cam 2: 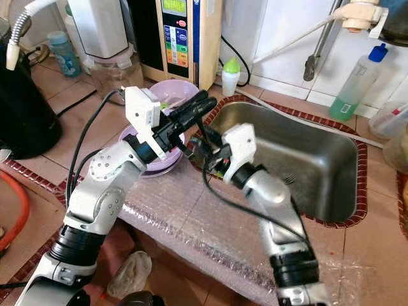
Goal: Kitchen organization
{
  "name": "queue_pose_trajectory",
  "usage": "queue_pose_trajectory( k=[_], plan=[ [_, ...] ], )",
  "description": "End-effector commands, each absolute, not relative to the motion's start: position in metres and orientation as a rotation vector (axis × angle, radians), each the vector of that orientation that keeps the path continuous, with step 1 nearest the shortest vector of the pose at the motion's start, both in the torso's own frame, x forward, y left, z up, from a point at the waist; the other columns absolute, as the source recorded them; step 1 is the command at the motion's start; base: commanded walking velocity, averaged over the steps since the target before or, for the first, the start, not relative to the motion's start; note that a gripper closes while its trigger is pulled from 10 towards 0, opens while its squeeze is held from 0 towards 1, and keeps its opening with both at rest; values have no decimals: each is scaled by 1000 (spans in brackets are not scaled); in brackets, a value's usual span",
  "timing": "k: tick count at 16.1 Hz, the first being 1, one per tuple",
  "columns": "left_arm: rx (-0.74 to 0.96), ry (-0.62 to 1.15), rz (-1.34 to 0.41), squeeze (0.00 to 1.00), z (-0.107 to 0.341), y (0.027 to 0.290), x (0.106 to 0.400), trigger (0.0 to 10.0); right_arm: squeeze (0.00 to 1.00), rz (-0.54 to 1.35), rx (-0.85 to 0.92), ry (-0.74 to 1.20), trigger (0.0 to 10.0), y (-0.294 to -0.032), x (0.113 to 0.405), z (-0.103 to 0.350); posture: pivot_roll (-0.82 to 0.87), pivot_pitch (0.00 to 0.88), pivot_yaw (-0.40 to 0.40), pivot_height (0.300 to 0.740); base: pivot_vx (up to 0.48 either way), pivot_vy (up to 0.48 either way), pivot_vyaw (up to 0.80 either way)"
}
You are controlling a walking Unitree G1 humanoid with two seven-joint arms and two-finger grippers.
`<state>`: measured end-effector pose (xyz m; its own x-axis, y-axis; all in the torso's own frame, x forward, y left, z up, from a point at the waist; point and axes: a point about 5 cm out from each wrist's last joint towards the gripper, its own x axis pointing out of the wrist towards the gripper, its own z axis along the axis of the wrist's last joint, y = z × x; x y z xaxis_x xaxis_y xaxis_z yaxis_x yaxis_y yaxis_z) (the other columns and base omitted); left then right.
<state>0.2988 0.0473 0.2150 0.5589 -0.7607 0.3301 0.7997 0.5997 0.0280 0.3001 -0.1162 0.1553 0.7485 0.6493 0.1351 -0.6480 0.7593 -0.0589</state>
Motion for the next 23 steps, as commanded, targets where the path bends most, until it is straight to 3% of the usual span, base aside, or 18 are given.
queue_pose_trajectory(
  k=[1, 10, 11, 12, 17, 21, 22, 23],
  plan=[
    [-114, -310, -943, 0, 211, 46, 298, 0, 0, 694, -4, -157, 0, -122, 304, 160, -57, 0, 26, 740, 0, 0, 0],
    [-59, -311, -938, 0, 206, 48, 298, 0, 0, 556, -168, -209, 0, -146, 321, 171, -54, 0, 21, 740, 0, 0, 0],
    [-54, -290, -949, 1000, 204, 48, 296, 9098, 0, 504, -227, -200, 0, -153, 325, 169, -54, 0, 21, 740, 0, 0, 0],
    [-48, -285, -951, 1000, 203, 49, 296, 10000, 0, 489, -243, -195, 0, -155, 327, 168, -54, 0, 21, 740, 0, 0, 0],
    [48, -198, -1018, 1000, 184, 47, 286, 10000, 0, 401, -295, -180, 0, -170, 342, 157, -46, 0, 19, 740, 0, 0, 0],
    [153, -4, -1098, 1000, 159, 54, 282, 10000, 0, 247, -363, -9, 0, -181, 356, 124, -34, 0, 19, 740, 0, 0, 0],
    [158, 14, -1099, 1000, 157, 55, 282, 10000, 0, 248, -368, -1, 1529, -180, 356, 122, -34, 0, 19, 740, 0, 0, 0],
    [191, 57, -1116, 1000, 152, 57, 281, 10000, 0, 237, -374, 37, 5961, -180, 356, 114, -32, 0, 20, 740, 0, 0, 0]
  ],
)
